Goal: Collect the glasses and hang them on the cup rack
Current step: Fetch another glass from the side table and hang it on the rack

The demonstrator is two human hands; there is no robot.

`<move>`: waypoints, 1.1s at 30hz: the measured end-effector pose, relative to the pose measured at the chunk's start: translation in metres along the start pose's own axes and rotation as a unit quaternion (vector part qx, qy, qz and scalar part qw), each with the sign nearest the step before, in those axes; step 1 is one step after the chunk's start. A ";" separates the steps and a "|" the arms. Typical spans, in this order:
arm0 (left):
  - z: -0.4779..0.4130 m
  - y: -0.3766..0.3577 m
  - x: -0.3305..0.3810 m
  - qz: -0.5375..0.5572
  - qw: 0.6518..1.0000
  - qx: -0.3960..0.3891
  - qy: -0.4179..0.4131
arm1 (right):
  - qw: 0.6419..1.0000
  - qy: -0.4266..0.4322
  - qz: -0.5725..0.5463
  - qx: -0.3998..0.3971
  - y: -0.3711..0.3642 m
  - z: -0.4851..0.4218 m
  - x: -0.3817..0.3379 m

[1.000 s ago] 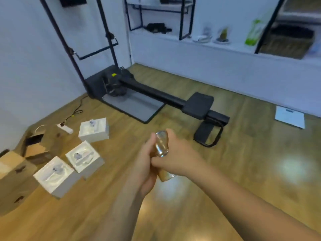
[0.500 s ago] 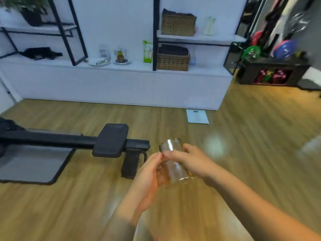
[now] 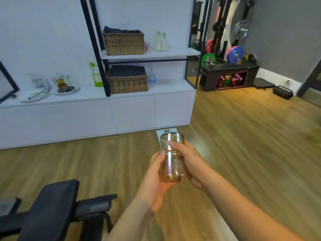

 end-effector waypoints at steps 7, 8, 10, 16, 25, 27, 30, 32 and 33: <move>-0.129 0.009 0.067 -0.010 0.989 0.141 -0.033 | 0.984 -0.060 -0.137 -0.099 -0.007 -0.154 -0.034; -0.145 0.013 0.076 -0.006 0.987 0.155 -0.032 | 0.981 -0.072 -0.138 -0.113 -0.010 -0.176 -0.039; -0.175 0.019 0.091 -0.001 0.985 0.172 -0.025 | 0.980 -0.081 -0.127 -0.133 -0.018 -0.215 -0.048; -0.285 0.040 0.123 -0.029 0.988 0.151 -0.010 | 0.987 -0.056 -0.069 -0.137 -0.024 -0.341 -0.061; -0.462 0.148 0.214 -0.074 0.988 0.130 0.039 | 0.960 0.010 0.249 -0.132 -0.087 -0.550 -0.096; -0.492 0.174 0.240 -0.108 0.983 0.148 0.014 | 0.955 0.016 0.261 -0.138 -0.110 -0.592 -0.103; -0.527 0.214 0.269 -0.135 0.972 0.190 -0.012 | 0.943 0.021 0.284 -0.170 -0.150 -0.652 -0.107; -0.548 0.244 0.288 -0.138 0.963 0.229 -0.033 | 0.933 0.014 0.301 -0.200 -0.182 -0.696 -0.105; -0.559 0.260 0.298 -0.136 0.958 0.248 -0.045 | 0.926 0.011 0.306 -0.219 -0.201 -0.717 -0.105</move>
Point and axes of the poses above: each hand's wrist, its own z-axis away from the middle knuckle, its own y-axis out of the back of the hand, x = y × z, the point moved 3 cm from there along -z, towards the middle knuckle, and after that the axes turned 3 degrees about y, right-handed, at the moved point
